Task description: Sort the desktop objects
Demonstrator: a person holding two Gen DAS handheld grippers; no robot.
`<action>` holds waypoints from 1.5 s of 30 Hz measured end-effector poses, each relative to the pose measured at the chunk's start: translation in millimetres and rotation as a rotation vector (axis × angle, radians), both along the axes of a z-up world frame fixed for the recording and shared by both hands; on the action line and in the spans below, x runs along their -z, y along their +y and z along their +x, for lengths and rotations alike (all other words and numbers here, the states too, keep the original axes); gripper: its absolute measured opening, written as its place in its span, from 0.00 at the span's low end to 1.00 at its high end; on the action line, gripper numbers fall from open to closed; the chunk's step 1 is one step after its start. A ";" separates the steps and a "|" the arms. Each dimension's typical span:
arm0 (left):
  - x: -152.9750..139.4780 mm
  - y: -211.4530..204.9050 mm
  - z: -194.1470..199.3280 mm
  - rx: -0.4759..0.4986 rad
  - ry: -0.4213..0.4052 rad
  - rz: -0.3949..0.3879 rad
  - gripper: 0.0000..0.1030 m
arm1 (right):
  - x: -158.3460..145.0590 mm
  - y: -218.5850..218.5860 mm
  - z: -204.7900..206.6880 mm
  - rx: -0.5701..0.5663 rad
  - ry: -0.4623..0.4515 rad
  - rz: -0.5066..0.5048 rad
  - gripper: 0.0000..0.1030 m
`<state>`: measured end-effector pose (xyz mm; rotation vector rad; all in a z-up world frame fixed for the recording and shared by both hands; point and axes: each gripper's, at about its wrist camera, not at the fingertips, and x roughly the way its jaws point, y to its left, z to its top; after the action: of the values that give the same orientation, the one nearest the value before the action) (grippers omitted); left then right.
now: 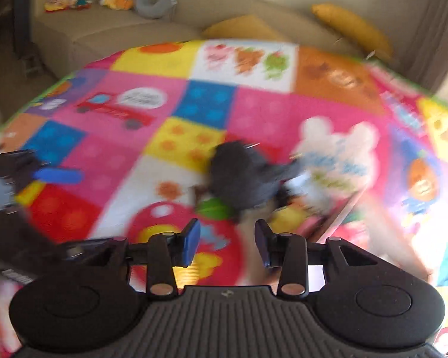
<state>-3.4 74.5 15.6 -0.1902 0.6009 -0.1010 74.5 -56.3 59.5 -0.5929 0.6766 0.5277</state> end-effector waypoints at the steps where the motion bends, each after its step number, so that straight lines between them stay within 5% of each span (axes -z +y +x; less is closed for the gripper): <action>1: 0.2 -2.2 -0.2 0.013 -0.002 -0.006 1.00 | 1.5 -0.5 5.7 0.038 -0.052 -0.037 0.41; 7: 1.7 -15.1 -3.5 0.075 -0.022 0.000 1.00 | 30.6 6.4 49.1 0.176 -0.047 -0.127 0.50; 16: 7.9 0.4 2.4 0.067 0.003 -0.122 1.00 | 64.6 36.8 52.5 0.134 -0.132 -0.280 0.51; 17: 8.5 1.4 2.6 0.067 0.004 -0.131 1.00 | 66.6 38.4 51.4 0.119 -0.146 -0.282 0.46; 18: 9.0 2.1 2.7 0.067 0.004 -0.138 1.00 | 67.6 39.0 48.7 0.106 -0.164 -0.282 0.20; 19: 9.1 2.9 2.3 0.066 0.002 -0.145 1.00 | 69.1 40.6 46.4 0.096 -0.163 -0.290 0.09; 25: 8.9 2.4 1.6 0.063 0.000 -0.144 1.00 | 63.8 39.3 20.6 0.040 -0.223 -0.294 0.05; 28: 8.8 1.3 1.2 0.058 0.000 -0.136 1.00 | 59.0 35.7 15.7 0.067 -0.267 -0.298 0.12; 30: 8.9 0.8 1.3 0.056 0.001 -0.132 1.00 | 57.4 33.9 17.9 0.100 -0.278 -0.303 0.30; 33: 8.7 -1.5 1.5 0.055 0.003 -0.115 1.00 | 60.1 32.5 27.9 0.148 -0.229 -0.292 0.42; 45: 8.4 -7.7 1.3 0.066 0.012 -0.075 1.00 | 86.9 42.7 75.3 0.290 -0.131 -0.328 0.50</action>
<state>-2.1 66.8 7.2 -0.2440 0.6155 -0.1871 149.8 -13.6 -27.4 -0.8127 0.7151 0.1053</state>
